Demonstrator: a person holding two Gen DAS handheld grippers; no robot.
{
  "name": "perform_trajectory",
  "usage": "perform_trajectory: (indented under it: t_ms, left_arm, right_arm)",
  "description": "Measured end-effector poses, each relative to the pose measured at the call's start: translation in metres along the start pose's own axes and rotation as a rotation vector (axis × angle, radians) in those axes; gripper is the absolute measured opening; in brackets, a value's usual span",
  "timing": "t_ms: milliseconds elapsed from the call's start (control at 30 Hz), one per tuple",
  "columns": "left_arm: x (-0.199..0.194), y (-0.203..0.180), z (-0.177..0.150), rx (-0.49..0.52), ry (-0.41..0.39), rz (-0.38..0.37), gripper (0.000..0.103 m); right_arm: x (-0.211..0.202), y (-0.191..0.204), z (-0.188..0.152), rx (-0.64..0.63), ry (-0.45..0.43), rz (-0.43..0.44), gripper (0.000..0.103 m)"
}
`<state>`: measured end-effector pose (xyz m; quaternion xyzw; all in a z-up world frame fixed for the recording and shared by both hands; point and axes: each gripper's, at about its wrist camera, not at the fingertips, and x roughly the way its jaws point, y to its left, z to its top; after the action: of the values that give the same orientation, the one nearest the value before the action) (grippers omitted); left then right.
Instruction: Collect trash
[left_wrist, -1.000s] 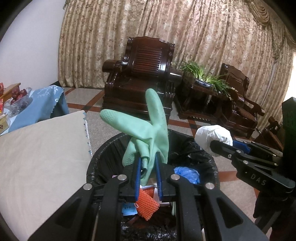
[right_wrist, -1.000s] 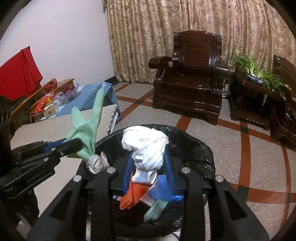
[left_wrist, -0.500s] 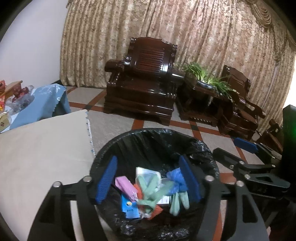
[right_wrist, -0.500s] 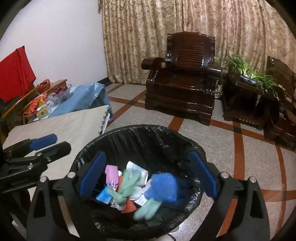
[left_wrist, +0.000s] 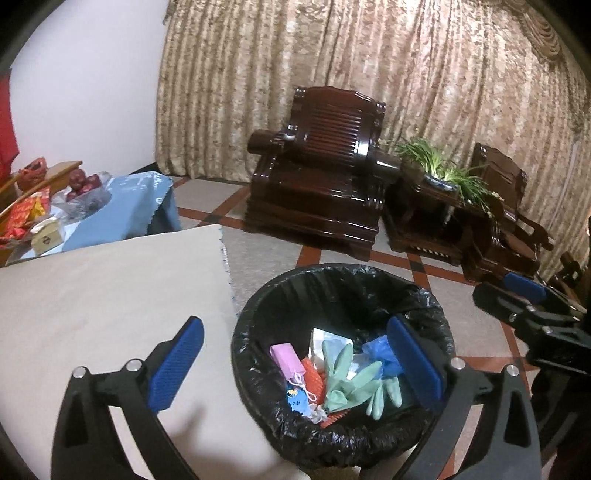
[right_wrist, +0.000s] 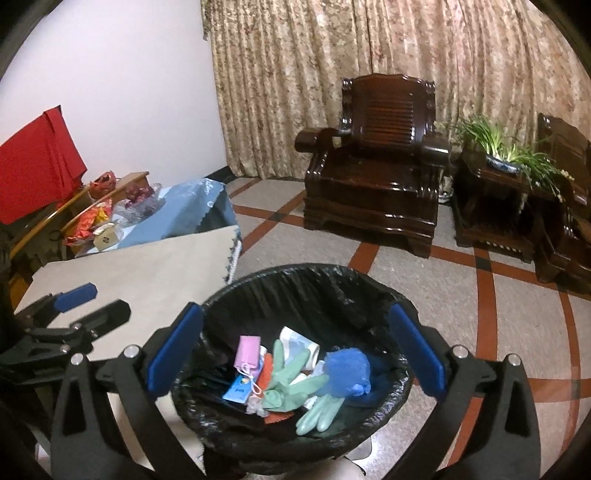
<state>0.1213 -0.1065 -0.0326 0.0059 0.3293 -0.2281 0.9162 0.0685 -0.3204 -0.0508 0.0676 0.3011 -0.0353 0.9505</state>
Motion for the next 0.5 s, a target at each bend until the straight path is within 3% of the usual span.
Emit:
perform_trajectory:
  t_ms: [500]
  left_arm:
    - [-0.039, 0.007, -0.004, -0.012, -0.038, 0.054, 0.097]
  right_arm:
    - [-0.032, 0.030, 0.004, -0.052, -0.036, 0.030, 0.098]
